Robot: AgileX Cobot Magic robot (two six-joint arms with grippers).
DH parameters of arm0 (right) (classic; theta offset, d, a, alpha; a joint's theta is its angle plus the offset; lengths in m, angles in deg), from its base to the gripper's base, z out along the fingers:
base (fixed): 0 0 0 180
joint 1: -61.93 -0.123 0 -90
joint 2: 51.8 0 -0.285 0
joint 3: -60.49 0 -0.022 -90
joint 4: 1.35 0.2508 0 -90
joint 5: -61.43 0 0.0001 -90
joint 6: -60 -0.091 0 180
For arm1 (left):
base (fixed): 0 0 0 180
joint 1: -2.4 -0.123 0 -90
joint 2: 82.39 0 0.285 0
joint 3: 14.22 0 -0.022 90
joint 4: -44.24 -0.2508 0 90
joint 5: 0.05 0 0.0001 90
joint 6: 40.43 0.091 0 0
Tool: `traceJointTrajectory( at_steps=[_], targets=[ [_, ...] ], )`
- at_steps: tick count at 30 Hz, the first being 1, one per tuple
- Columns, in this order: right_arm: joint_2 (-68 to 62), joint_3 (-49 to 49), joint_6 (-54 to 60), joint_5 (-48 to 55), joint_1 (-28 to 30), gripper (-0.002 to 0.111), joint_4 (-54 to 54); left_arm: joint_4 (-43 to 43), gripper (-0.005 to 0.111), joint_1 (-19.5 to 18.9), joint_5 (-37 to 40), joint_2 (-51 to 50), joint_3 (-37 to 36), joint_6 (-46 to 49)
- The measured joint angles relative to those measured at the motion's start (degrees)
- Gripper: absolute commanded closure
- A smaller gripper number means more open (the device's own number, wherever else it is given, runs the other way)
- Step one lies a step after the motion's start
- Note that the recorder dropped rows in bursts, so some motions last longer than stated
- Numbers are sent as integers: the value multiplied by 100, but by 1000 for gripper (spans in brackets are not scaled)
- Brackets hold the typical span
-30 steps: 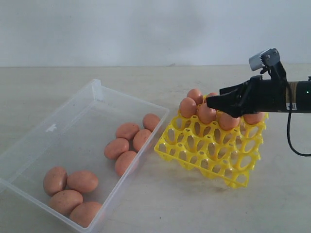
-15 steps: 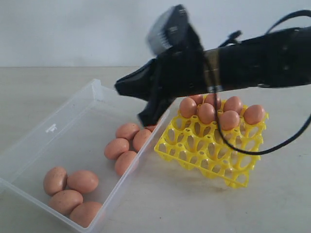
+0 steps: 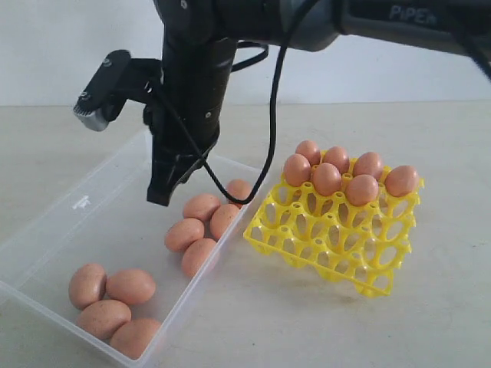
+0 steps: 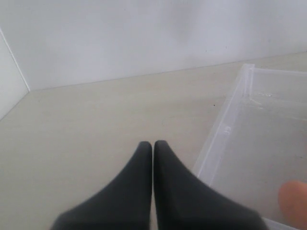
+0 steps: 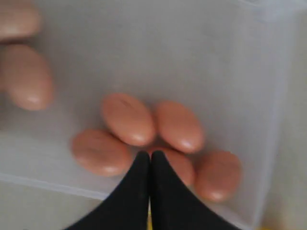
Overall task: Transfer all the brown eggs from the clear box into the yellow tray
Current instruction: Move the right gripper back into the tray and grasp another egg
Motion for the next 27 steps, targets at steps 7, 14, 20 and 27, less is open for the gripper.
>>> traceJointTrajectory(
  at_steps=[7, 14, 20, 27],
  targets=[
    [-171, -7, 1390, 49, 39, 64, 995, 0, 105, 0, 0, 0, 0, 0],
    [-171, -1227, 1940, -1225, 49, 46, 210, 0, 105, 0, 0, 0, 0, 0],
    [-361, -1301, 1977, -2386, 49, 46, 298, 0, 105, 0, 0, 0, 0, 0],
    [-786, -1324, 1977, -2349, 49, 46, 594, 0, 105, 0, 0, 0, 0, 0]
  ],
)
